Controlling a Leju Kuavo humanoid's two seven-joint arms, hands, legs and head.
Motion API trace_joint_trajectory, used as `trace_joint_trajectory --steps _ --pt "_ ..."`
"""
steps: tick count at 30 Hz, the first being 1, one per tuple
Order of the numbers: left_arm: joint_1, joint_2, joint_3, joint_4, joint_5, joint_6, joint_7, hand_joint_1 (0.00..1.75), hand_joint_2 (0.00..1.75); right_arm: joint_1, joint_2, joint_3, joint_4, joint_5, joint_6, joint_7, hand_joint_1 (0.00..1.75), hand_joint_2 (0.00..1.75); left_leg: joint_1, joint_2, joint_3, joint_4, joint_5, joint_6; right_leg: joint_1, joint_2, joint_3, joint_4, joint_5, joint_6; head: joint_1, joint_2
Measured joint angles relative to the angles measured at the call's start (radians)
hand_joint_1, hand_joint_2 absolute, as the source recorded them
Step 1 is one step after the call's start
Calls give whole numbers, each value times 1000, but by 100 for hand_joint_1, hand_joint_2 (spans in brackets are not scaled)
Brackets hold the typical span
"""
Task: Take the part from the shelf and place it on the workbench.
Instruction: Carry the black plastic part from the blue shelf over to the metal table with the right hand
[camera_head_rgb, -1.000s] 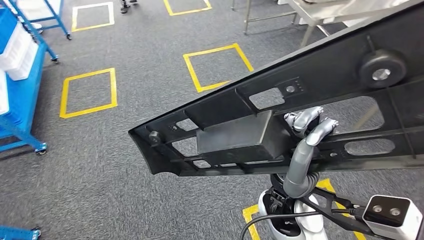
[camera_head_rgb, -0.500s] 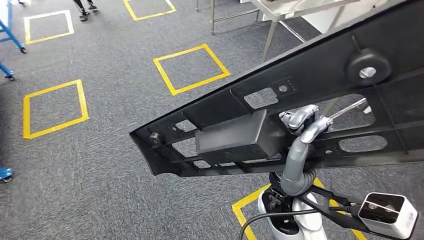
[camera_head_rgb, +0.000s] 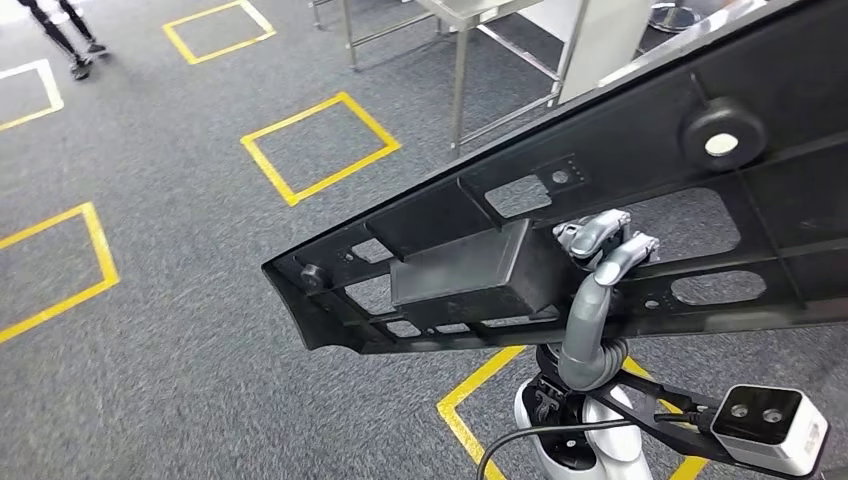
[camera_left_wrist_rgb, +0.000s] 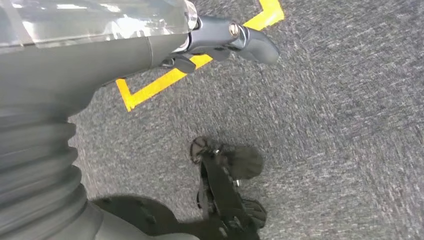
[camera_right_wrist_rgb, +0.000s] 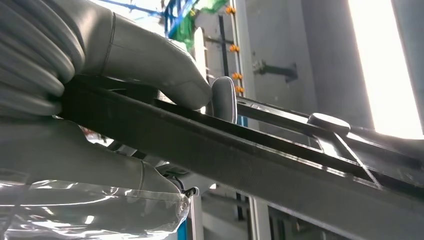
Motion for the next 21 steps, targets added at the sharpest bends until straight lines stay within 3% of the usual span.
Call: trace_joint_trajectory --steps 2,3,4,5,7,9,11,12,14,16,17,18,19,21 --pt "4 0 3 0 0 0 0 0 175 2 1 0 0 0 0 0 175 175 0 -19 -62 121 -40 0 5 27 0 1 1 -4 0 0" --pt "6 1 5 0 0 0 0 0 175 3 1 0 1 0 0 0 175 175 -1 -23 -75 137 -33 3 7 42 0 2 1 -4 0 0" --pt "7 1 6 0 0 0 1 0 175 4 1 0 1 0 0 0 175 175 -2 -26 -70 113 -6 7 9 57 0 3 0 -4 0 0" --pt "7 2 8 0 1 0 1 0 175 4 1 0 1 0 -1 0 175 175 -3 -35 -47 54 34 13 10 71 1 4 1 -4 0 0" --pt "6 3 11 0 1 1 0 0 175 3 1 0 1 0 -4 0 175 175 -3 -80 8 -81 95 25 10 94 0 6 2 -1 0 0" --pt "5 5 14 0 1 3 -2 0 175 3 1 0 1 1 -8 0 175 175 -6 -113 33 -142 110 30 6 113 -5 6 5 10 0 0" --pt "3 6 16 0 1 4 -2 0 175 3 1 1 2 2 -11 0 175 175 -7 -99 37 -151 114 36 3 130 -8 4 9 24 0 0" --pt "2 7 16 0 1 5 -2 0 175 3 1 1 2 2 -12 0 175 175 -6 -89 40 -157 118 41 4 124 -10 8 6 29 0 0" --pt "1 8 17 0 0 4 -1 0 175 2 1 1 1 2 -12 0 175 175 -2 -65 45 -170 126 52 7 75 -35 62 -31 39 0 0" --pt "4 8 18 0 -1 3 0 0 175 1 1 1 2 0 -12 0 175 175 -5 -39 45 -172 126 57 4 24 -92 185 -98 46 0 0" --pt "6 8 18 0 -2 2 1 0 175 1 1 2 2 0 -12 0 175 175 -6 -25 44 -171 125 57 1 17 -120 244 -122 49 0 0" --pt "7 8 18 0 -4 2 1 0 175 2 1 2 3 -1 -12 0 175 175 -6 -12 44 -171 124 56 -3 13 -134 276 -128 52 0 0" --pt "8 7 18 0 -5 1 1 0 175 2 1 2 4 -1 -13 0 175 175 -6 1 44 -170 123 55 -6 10 -129 269 -115 54 0 0" --pt "6 6 18 0 -7 0 0 0 175 2 1 2 5 -2 -17 0 175 175 -5 24 47 -168 119 49 -10 -15 -62 151 -56 56 0 0"
